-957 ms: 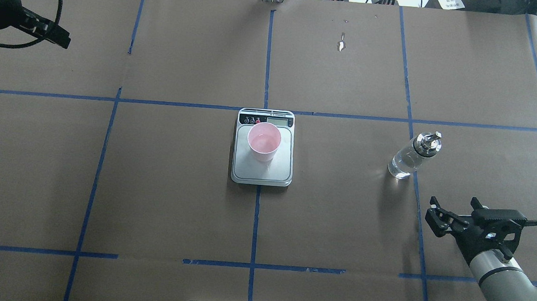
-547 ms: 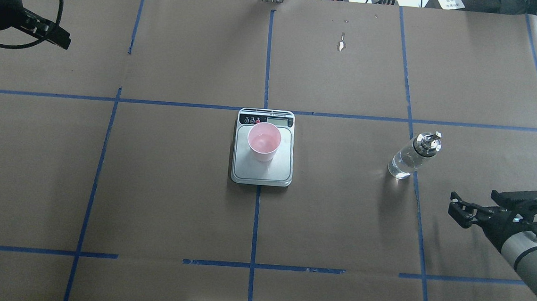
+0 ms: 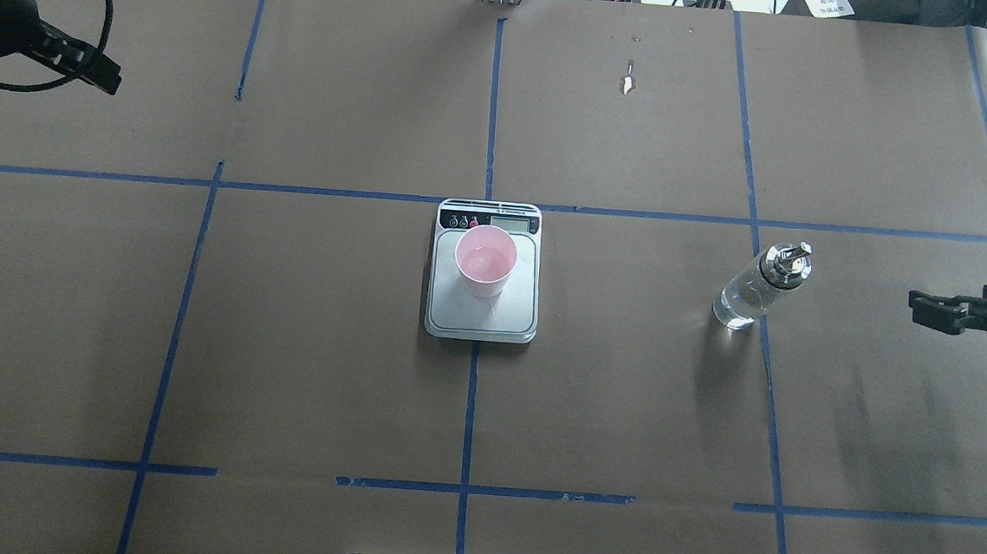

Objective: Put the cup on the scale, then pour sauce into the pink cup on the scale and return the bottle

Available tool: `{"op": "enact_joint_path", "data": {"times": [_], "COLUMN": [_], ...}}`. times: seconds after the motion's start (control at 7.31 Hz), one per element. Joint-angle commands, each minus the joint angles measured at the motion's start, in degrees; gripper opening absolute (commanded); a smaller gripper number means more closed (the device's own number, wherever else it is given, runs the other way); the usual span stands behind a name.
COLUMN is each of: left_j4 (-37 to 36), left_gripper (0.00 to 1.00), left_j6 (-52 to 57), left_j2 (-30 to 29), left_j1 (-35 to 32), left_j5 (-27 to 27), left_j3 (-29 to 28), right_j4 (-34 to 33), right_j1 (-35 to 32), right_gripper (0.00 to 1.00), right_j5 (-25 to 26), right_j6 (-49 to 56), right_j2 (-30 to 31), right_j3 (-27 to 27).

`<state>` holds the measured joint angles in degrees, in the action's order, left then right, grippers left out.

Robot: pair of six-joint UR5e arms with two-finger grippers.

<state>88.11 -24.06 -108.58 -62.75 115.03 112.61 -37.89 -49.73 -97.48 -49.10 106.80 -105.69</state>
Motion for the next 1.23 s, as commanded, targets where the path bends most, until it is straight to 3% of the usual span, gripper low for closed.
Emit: {"op": "enact_joint_path", "data": {"times": [0.0,0.27,0.41,0.82,0.96,1.09], "left_j4": [0.2,0.4,0.3,-3.6,-4.1,-3.1], "left_gripper": [0.77,0.77,1.00,1.00,1.00,1.00], "left_j6": [11.4,30.8,35.5,36.5,36.5,35.9], "left_j2": [1.5,2.2,2.1,2.1,6.0,13.3], "left_j1": [-7.8,-19.0,-22.0,-26.4,-26.6,-25.9], "left_j5": [3.6,10.6,10.6,10.6,10.6,11.4], "left_j3": [-5.4,-16.2,-20.5,-31.4,-30.1,-22.8], "right_j4": [-10.4,-26.9,-34.2,-51.0,-54.1,-56.3], "right_j1": [-14.8,-23.9,-27.8,-32.6,-32.9,-33.0], "right_gripper": [1.00,1.00,1.00,1.00,1.00,1.00], "right_j5": [-18.8,-28.9,-32.1,-33.4,-35.4,-37.2], "right_j6": [13.8,29.8,40.0,57.6,59.7,60.6], "right_j2": [-10.0,-15.4,-15.9,-18.5,-18.6,-18.6], "right_j3": [8.0,9.5,9.5,9.4,9.6,9.7]}}
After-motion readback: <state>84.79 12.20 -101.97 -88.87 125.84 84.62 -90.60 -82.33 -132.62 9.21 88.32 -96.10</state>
